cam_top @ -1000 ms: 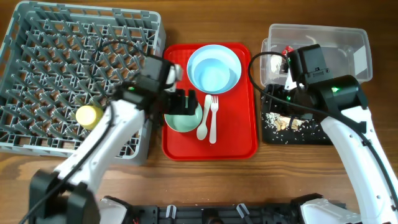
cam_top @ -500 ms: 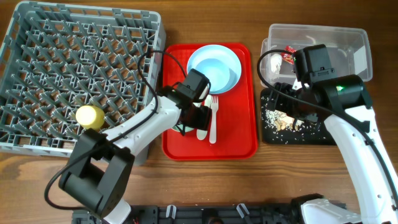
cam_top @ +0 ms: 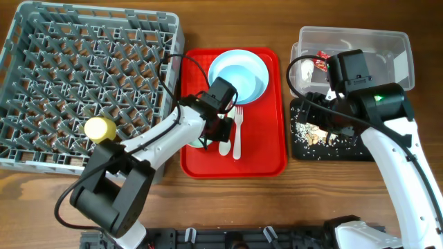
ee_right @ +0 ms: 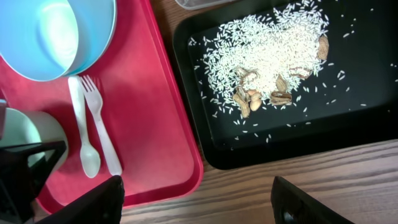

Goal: Sort waste into correct bins and load items into the dishwasher rack
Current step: 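Grasp the green bowl rim with the left gripper, then carry the green bowl into the rack and release it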

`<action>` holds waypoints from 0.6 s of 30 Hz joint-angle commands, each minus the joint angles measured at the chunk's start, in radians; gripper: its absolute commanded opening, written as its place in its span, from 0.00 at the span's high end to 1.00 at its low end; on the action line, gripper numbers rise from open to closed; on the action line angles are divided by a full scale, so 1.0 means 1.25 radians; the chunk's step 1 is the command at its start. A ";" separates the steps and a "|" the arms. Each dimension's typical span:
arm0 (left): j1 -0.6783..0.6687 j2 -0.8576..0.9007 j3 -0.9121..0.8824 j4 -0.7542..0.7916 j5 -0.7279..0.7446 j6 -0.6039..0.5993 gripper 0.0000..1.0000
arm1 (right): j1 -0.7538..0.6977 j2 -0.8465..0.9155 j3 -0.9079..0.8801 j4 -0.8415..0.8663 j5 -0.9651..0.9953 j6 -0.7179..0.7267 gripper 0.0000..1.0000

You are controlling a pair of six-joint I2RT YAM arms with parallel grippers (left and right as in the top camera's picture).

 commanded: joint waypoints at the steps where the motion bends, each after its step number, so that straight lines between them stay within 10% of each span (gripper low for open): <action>1: -0.002 -0.034 -0.001 0.000 0.016 -0.005 0.96 | -0.003 -0.002 0.006 -0.005 0.014 0.009 0.24; 18: 0.237 -0.385 0.039 -0.015 0.200 0.060 0.96 | -0.003 -0.002 0.006 -0.005 0.015 0.005 0.24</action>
